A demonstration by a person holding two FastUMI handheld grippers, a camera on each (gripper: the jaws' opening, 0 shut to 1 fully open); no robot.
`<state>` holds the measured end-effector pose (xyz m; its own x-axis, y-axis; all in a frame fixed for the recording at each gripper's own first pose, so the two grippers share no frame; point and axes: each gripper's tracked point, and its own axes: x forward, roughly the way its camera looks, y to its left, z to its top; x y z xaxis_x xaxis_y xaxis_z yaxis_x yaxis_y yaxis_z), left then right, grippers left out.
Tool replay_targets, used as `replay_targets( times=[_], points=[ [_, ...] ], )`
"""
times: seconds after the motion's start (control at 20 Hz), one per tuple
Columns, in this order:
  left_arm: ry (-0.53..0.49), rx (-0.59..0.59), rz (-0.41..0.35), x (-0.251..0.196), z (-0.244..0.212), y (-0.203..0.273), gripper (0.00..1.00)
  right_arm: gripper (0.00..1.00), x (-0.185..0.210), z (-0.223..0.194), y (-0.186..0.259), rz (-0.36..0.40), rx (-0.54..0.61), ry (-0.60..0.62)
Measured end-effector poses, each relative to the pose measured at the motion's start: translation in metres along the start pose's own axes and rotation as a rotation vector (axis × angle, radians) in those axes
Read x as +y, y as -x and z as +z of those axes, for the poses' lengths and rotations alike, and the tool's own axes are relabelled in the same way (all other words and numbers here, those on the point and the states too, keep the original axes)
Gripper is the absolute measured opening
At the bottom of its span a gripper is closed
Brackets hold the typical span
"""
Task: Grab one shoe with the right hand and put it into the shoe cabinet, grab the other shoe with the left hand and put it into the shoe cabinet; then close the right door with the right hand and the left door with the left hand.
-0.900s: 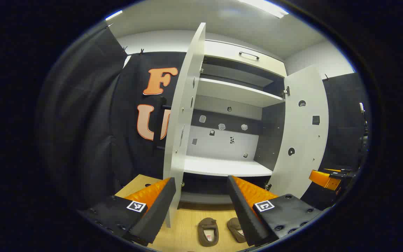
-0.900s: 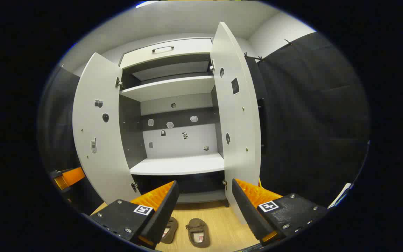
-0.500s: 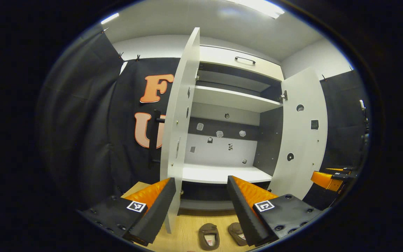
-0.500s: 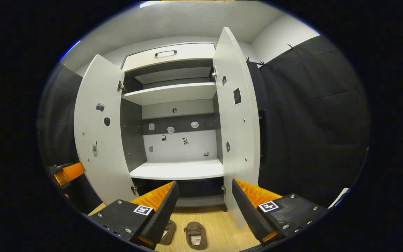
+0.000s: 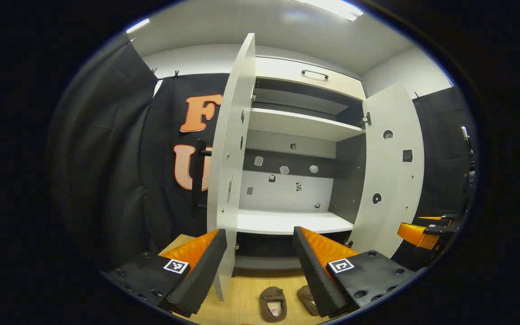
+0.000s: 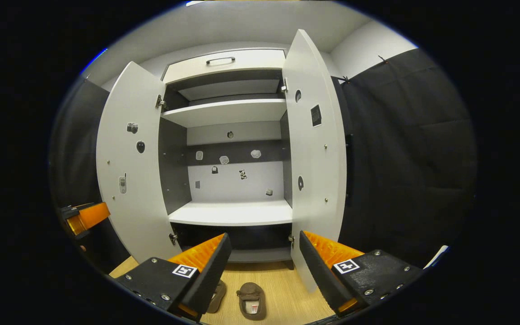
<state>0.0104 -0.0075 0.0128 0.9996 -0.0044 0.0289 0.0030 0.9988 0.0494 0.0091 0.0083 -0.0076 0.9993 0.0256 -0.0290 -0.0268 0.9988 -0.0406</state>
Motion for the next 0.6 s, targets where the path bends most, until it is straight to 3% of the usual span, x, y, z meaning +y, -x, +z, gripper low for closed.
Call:
replay_targets(
  times=[0.35, 0.6],
  points=[
    [0.006, 0.012, -0.001, 0.001, -0.004, 0.0, 0.96, 0.94, 0.007, -0.04, -0.011, 0.016, 0.074, 0.034],
    [-0.001, 0.008, -0.004, -0.001, -0.002, 0.001, 0.96, 0.94, 0.007, -0.109, -0.028, 0.022, 0.193, 0.039]
  ],
)
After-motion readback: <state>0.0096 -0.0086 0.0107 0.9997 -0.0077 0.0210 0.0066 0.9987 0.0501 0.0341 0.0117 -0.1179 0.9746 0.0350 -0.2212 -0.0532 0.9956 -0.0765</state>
